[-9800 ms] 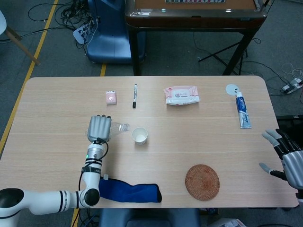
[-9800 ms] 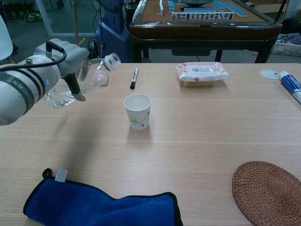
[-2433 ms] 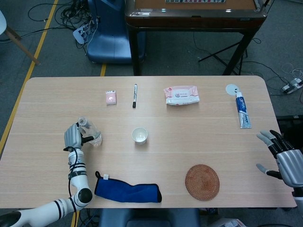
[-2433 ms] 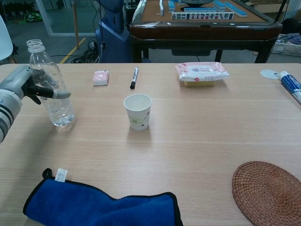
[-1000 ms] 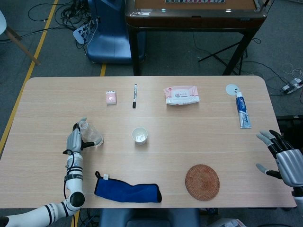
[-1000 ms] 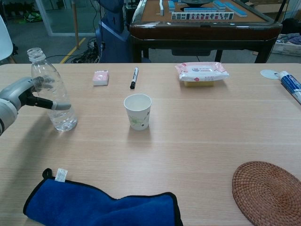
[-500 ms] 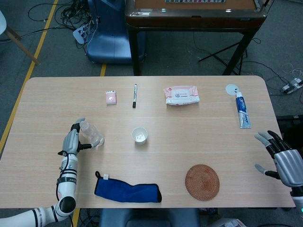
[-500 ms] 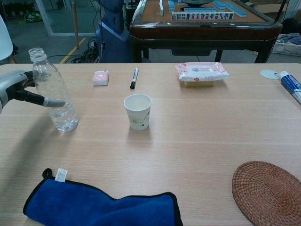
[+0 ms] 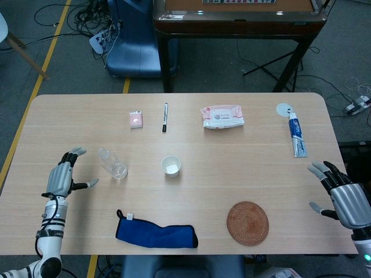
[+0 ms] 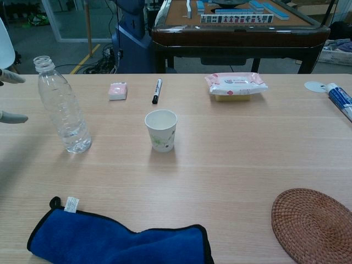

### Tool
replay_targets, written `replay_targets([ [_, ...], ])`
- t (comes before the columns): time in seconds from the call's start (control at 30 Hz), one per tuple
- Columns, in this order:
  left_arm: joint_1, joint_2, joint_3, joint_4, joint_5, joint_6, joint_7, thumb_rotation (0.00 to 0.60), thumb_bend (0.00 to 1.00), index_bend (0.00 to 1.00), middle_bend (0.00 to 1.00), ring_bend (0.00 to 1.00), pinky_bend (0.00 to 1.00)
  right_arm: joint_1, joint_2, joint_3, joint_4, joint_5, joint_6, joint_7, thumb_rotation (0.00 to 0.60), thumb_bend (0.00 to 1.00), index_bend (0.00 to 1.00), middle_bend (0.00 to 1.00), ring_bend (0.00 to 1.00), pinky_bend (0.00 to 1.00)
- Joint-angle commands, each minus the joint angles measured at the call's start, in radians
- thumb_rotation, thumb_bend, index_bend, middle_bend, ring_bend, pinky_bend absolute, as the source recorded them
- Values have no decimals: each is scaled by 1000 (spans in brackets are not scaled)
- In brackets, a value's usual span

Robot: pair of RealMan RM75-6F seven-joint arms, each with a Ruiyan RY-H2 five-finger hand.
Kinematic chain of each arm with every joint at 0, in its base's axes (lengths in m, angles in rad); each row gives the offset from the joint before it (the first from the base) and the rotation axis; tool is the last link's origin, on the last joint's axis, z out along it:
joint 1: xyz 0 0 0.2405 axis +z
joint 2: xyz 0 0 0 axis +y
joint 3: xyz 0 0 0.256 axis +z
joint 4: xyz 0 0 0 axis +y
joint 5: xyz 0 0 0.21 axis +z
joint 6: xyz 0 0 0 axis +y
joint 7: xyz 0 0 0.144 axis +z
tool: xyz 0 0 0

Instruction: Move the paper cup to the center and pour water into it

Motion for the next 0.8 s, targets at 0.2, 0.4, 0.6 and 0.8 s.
replay_targets([
  [0.2, 76, 139, 166, 77, 356, 56, -192, 600, 49, 337, 282, 206, 325, 3, -14, -7, -17, -12, -10, -59, 600, 0, 179, 156, 82, 321],
  [0.4, 135, 162, 246, 93, 518, 190, -121, 600, 49, 406, 390, 284, 409, -8, -18, -3, -23, -6, 11, -79, 600, 0, 179, 156, 82, 321],
  [0.6, 178, 231, 306, -31, 550, 207, 25, 600, 50, 489, 512, 385, 459, -14, -19, 5, -24, 11, 16, -88, 600, 0, 179, 156, 82, 322],
  [0.8, 203, 249, 324, -93, 536, 205, 148, 600, 50, 527, 525, 398, 460, -17, -22, 10, -22, 24, 13, -96, 600, 0, 179, 156, 82, 321],
])
